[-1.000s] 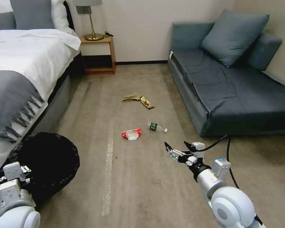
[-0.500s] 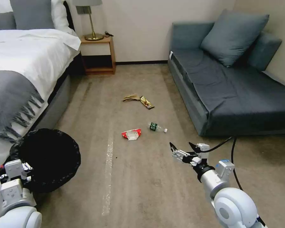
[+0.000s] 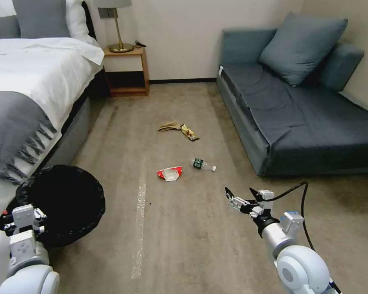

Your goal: Pick up the trash bin, then pick up the garbage on the floor and place it into the trash bin.

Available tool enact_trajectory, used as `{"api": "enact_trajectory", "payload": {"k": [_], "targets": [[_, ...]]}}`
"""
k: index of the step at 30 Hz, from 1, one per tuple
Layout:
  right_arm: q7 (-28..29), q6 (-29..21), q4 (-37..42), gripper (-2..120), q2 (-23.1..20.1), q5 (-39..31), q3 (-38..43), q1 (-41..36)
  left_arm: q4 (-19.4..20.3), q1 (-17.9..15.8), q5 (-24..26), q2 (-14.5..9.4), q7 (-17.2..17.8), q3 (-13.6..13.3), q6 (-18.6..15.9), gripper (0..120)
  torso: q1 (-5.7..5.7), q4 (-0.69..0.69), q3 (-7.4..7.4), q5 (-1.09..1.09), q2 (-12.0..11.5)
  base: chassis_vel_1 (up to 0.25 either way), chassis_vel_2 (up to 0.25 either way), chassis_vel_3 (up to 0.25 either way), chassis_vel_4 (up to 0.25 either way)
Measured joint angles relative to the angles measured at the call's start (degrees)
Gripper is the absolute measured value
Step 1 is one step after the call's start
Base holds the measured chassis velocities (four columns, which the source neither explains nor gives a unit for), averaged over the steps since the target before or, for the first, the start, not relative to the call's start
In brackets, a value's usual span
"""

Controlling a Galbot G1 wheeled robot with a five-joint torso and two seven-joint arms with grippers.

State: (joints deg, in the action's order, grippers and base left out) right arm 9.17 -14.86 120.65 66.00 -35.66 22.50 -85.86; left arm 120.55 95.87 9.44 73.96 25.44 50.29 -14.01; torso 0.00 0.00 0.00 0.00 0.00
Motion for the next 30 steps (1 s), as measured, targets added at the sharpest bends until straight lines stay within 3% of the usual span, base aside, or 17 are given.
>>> {"api": "enact_trajectory", "payload": {"k": [30], "targets": [[-2.89,0.57,-1.01,100,0.78,2.27,-1.89,0.88,-3.44,-3.17,3.39,-1.12,-3.61,-1.83,2.5,7,0.0,0.0,0.0,0.0,0.0,-0.114,0.11,0.109,-0.109]]}}
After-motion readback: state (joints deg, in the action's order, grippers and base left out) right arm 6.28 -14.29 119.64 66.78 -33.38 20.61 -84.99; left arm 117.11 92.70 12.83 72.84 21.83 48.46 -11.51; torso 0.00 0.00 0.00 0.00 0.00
